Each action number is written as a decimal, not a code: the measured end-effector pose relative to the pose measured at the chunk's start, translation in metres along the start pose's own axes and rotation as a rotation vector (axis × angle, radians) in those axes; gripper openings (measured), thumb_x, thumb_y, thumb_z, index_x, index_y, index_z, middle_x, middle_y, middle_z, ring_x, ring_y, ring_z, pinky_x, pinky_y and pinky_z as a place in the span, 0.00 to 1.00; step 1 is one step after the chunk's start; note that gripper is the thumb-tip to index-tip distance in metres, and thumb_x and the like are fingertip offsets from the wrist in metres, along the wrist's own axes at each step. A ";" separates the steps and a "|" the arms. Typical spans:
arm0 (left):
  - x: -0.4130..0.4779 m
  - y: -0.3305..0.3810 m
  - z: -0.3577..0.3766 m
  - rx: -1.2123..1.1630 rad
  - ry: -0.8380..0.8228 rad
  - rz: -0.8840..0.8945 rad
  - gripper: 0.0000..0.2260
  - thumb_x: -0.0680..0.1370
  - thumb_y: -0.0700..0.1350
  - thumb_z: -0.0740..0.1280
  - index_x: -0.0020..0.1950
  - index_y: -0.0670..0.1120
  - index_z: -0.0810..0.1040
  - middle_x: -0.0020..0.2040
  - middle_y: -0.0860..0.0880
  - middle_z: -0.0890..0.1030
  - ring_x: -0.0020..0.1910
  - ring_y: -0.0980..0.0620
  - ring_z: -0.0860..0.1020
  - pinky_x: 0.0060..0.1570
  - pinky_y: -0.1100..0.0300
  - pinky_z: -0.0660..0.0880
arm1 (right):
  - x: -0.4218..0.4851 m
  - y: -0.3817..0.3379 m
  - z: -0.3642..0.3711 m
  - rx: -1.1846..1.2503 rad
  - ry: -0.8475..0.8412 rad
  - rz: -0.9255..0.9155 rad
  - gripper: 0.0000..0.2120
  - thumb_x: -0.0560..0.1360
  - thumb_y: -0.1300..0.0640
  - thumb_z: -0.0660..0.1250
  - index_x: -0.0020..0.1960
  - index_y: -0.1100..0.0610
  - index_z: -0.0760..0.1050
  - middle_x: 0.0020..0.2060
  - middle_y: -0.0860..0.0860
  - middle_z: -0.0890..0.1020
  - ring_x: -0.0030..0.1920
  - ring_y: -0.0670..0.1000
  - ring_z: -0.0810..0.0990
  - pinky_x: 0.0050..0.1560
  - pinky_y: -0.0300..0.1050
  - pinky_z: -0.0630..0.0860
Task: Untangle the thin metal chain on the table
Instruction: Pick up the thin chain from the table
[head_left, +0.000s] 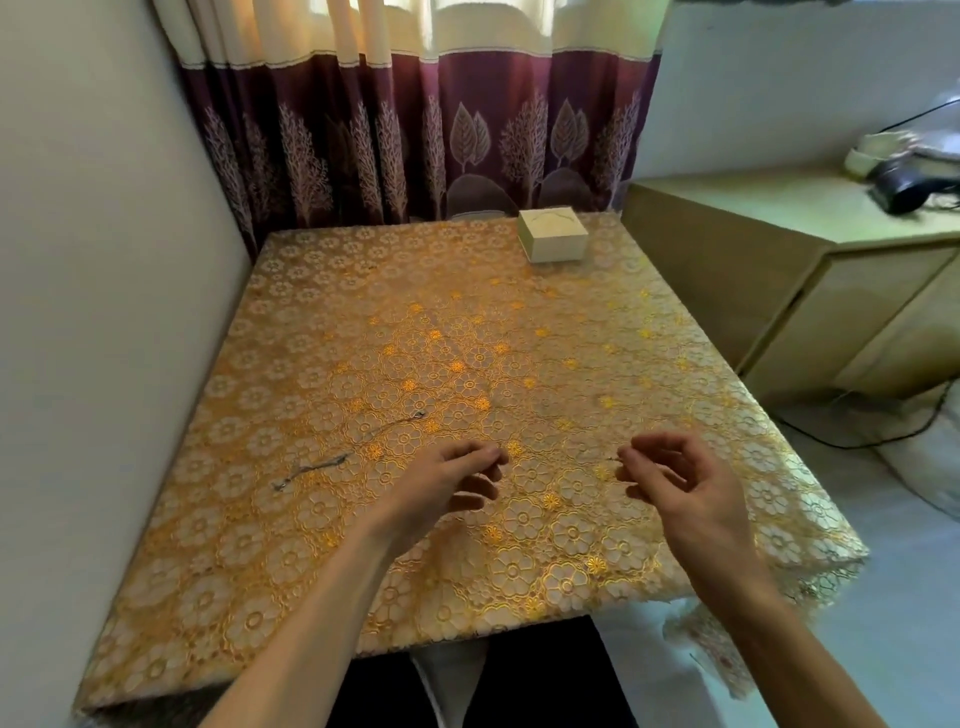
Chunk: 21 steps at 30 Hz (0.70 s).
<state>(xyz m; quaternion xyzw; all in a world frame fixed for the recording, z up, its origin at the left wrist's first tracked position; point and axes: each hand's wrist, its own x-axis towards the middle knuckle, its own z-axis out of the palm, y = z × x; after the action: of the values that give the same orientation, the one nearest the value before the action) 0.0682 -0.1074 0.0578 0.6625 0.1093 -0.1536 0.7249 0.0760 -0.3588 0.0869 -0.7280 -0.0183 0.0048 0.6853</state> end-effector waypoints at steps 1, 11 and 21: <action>0.012 0.005 0.003 0.011 0.002 -0.009 0.11 0.81 0.48 0.65 0.48 0.41 0.80 0.38 0.50 0.80 0.36 0.53 0.78 0.40 0.60 0.74 | -0.002 0.004 -0.002 -0.025 0.021 -0.024 0.05 0.77 0.61 0.70 0.53 0.56 0.78 0.45 0.53 0.85 0.45 0.50 0.85 0.46 0.42 0.83; 0.092 0.047 0.037 0.660 0.040 0.363 0.15 0.77 0.47 0.69 0.31 0.45 0.73 0.28 0.49 0.71 0.29 0.53 0.67 0.31 0.63 0.64 | -0.022 0.064 0.007 -0.401 0.050 -0.349 0.08 0.76 0.62 0.72 0.53 0.52 0.79 0.45 0.41 0.82 0.46 0.43 0.82 0.46 0.39 0.79; 0.085 -0.023 0.026 1.201 0.024 0.608 0.08 0.73 0.53 0.67 0.44 0.50 0.79 0.45 0.54 0.77 0.48 0.55 0.70 0.53 0.59 0.61 | -0.050 0.121 0.007 -0.677 -0.045 -0.466 0.07 0.74 0.62 0.74 0.51 0.56 0.81 0.50 0.46 0.82 0.53 0.47 0.76 0.56 0.41 0.75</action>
<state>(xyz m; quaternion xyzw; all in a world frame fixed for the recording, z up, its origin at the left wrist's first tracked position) 0.1374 -0.1413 0.0087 0.9536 -0.1784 0.0305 0.2405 0.0281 -0.3603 -0.0347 -0.8885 -0.1980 -0.1408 0.3894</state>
